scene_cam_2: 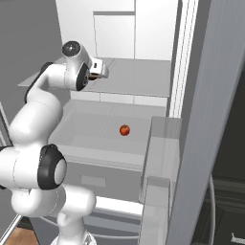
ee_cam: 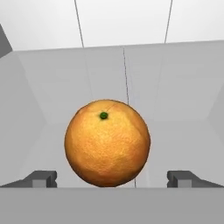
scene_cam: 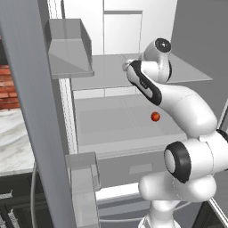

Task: Retrieve the orange and apple from the fridge and place them into the bowl on the dining table.

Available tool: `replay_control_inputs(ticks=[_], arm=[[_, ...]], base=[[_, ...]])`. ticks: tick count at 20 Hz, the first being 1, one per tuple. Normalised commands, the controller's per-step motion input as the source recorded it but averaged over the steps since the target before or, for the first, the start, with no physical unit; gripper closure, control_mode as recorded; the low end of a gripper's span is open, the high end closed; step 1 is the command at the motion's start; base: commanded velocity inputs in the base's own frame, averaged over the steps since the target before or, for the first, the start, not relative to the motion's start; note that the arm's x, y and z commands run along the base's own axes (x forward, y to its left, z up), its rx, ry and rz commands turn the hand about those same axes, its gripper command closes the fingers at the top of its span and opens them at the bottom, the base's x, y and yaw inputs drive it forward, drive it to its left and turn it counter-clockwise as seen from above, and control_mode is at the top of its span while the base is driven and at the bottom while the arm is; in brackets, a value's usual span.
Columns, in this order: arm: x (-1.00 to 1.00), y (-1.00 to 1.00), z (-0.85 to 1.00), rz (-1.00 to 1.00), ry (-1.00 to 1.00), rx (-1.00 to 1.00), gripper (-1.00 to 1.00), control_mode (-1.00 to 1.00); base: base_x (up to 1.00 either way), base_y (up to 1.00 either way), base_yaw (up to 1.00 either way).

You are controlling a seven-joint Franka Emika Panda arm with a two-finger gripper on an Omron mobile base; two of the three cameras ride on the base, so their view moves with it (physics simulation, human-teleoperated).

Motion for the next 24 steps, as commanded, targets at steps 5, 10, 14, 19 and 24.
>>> replay_control_inputs(ticks=[5, 10, 14, 19, 24], arm=[[0.21, 0.00, -0.07, 0.00, 0.00, 0.00, -1.00, -1.00], [0.31, 0.00, 0.00, 0.00, 0.00, 0.00, -1.00, -1.00], [0.25, 0.00, -0.03, 0.00, 0.00, 0.00, -1.00, -1.00], [0.04, 0.00, -0.20, 0.00, 0.06, 0.00, -1.00, -1.00], [0.00, 0.00, -0.37, 0.00, 0.10, 0.00, -1.00, -1.00]], base=[[0.00, 0.00, 0.00], [0.00, 0.00, 0.00], [0.00, 0.00, 0.00], [0.00, 0.00, 0.00], [0.00, 0.00, 0.00]])
